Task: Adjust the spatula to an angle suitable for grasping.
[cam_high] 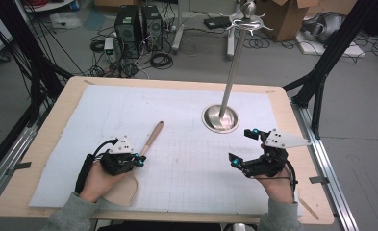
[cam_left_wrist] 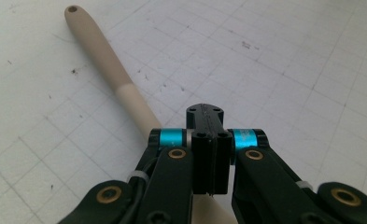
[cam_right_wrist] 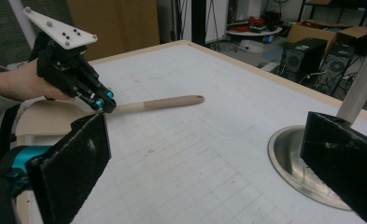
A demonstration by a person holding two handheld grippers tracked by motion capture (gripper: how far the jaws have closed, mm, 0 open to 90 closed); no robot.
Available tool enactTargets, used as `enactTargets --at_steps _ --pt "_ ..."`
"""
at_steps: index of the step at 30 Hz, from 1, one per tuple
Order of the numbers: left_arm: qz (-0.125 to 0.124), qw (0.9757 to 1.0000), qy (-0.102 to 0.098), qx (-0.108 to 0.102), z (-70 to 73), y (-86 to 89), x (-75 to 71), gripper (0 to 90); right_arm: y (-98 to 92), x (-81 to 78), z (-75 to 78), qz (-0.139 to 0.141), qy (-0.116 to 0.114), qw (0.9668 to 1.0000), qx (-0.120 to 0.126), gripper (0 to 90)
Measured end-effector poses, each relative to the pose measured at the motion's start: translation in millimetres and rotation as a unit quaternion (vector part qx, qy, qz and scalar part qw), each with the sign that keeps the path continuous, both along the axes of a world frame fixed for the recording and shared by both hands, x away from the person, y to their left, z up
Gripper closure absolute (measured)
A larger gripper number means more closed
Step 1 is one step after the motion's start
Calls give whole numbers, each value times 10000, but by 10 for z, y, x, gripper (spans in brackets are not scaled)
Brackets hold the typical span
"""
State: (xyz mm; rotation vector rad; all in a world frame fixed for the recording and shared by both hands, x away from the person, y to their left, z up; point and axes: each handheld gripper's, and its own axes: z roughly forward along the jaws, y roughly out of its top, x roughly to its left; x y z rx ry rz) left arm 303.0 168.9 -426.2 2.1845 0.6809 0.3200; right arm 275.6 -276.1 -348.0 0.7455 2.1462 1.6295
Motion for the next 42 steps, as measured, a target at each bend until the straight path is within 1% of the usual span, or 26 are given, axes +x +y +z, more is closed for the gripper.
enactTargets --at_steps 2,6,9,12,14,16,18,20,24,27,30,32,38,40,41,42 --pt "-17 10000 22 40 -3 -1 -9 896 0 7 -1 -12 -26 10000 -15 8" --pt "-13 9999 27 119 -7 -12 -15 896 11 12 -6 1 -7 10000 -29 8" --pt "-63 9998 37 159 -16 -34 -20 897 17 14 -8 24 -2 10000 -43 8" --pt "-38 9996 3 288 -22 -50 -21 896 13 15 -7 14 -7 10000 -36 8" --pt "-40 9995 26 327 -28 -57 -18 896 10 11 -5 3 18 10000 -14 8" --pt "-57 9993 57 372 -34 -69 -20 897 3 14 -5 -1 -13 10000 -11 8" --pt "-77 9989 58 458 -38 -86 -22 897 3 12 -5 -7 6 10000 -9 8" --pt "-96 9986 73 521 -41 -94 -20 897 4 17 -6 -2 -24 10000 -21 8" --pt "-122 9982 105 579 -53 -96 -16 897 13 13 -7 0 18 10000 -21 8" --pt "-155 9971 128 736 -53 -107 -12 897 13 12 -8 1 30 10000 -22 7" --pt "-163 9966 135 801 -46 -113 -10 897 3 17 -7 1 -20 10000 -33 8" --pt "-164 9955 123 928 -35 -107 -8 897 -1 12 -5 0 -2 10000 -11 8" --pt "-48 9950 167 982 -25 -4 2 897 9 16 -8 14 9 10000 -25 8" --pt "24 9953 168 953 -29 38 5 897 16 23 -12 11 -14 10000 -51 8" --pt "42 9951 179 967 -25 63 10 897 22 19 -13 15 23 10000 -47 8" --pt "88 9954 180 937 -28 86 13 897 25 20 -13 8 27 10000 -51 7"
